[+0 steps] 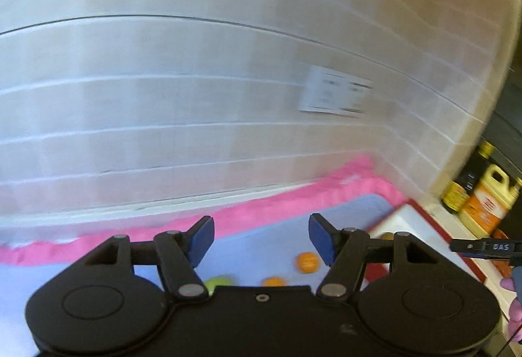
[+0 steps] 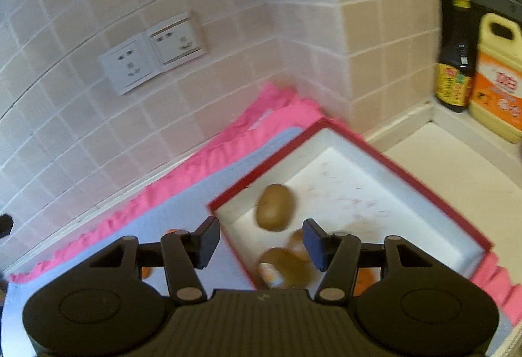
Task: Organize fruits
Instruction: 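Return both tools to the fruit on the mat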
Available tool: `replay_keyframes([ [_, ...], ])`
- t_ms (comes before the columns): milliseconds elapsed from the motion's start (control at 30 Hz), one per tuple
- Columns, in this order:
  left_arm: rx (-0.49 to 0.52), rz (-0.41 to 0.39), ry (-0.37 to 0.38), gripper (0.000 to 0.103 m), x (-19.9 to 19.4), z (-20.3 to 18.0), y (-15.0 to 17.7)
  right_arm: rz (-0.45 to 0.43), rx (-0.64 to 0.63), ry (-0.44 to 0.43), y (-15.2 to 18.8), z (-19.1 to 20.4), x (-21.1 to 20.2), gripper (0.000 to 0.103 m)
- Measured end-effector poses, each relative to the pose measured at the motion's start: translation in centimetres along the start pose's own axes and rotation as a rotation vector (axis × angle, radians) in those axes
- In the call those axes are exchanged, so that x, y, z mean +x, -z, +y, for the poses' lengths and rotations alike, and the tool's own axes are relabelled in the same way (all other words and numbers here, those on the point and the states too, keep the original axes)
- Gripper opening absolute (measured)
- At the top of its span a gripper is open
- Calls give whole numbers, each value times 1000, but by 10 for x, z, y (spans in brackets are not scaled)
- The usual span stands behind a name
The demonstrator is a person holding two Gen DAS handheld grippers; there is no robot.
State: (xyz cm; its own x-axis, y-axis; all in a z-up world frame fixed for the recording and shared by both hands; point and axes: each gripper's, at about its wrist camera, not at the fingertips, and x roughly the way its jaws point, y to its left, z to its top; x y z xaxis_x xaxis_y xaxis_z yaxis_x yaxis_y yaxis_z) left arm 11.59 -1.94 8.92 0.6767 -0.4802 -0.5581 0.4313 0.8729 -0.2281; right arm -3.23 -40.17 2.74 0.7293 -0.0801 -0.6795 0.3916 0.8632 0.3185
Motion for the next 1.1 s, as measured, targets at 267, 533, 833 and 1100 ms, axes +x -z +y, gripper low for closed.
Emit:
replay_keyframes([
  [267, -112, -39, -167, 76, -44, 72, 30, 13, -126, -77, -3, 67, 12, 63],
  [533, -70, 29, -234, 76, -54, 87, 70, 80, -228, -135, 7, 124, 40, 64],
  [833, -119, 113, -108, 78, 0, 76, 82, 131, -202, -118, 4, 145, 101, 64],
  [1100, -45, 295, -115, 79, 91, 43, 100, 215, -120, -40, 37, 137, 164, 70],
])
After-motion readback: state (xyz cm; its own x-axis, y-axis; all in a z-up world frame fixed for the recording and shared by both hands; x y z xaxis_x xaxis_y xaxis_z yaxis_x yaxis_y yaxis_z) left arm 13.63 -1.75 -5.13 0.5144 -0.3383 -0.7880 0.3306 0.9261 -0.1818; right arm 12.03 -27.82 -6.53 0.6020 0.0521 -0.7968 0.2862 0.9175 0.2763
